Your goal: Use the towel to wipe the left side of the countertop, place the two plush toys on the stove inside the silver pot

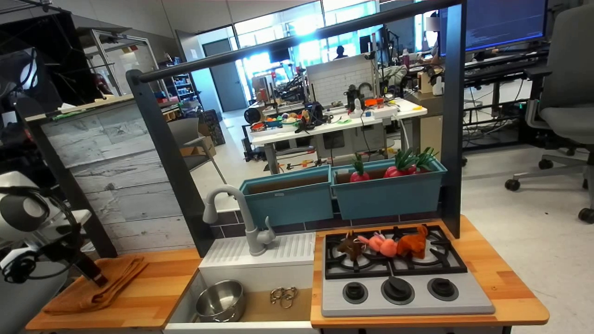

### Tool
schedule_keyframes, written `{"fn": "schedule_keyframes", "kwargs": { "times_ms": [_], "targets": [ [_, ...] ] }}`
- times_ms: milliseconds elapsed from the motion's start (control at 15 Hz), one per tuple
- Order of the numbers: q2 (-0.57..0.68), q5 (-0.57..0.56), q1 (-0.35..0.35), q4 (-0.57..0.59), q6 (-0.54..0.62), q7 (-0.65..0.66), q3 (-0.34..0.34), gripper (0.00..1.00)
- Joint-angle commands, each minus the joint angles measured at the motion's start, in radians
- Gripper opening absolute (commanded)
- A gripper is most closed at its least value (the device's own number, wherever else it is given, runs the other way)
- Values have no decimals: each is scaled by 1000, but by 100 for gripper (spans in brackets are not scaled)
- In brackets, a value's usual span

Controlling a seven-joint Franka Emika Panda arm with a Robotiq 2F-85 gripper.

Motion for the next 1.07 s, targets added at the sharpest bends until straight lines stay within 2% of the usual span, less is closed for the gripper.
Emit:
{"fn": "schedule_keyframes", "kwargs": {
  "times_ms": [0, 200, 267, 467, 800, 1000],
  "targets": [
    [-220, 0, -10, -234, 99, -54, 16, 100],
    [-360, 23, -43, -357, 156, -90, 40, 100],
    [-226, -4, -18, -191, 102, -42, 13, 100],
    [-324, -2, -38, -287, 114, -61, 28, 100],
    [-339, -17, -35, -346, 115, -88, 35, 100],
    [-387, -54, -18, -433, 119, -72, -18, 100]
  ]
}}
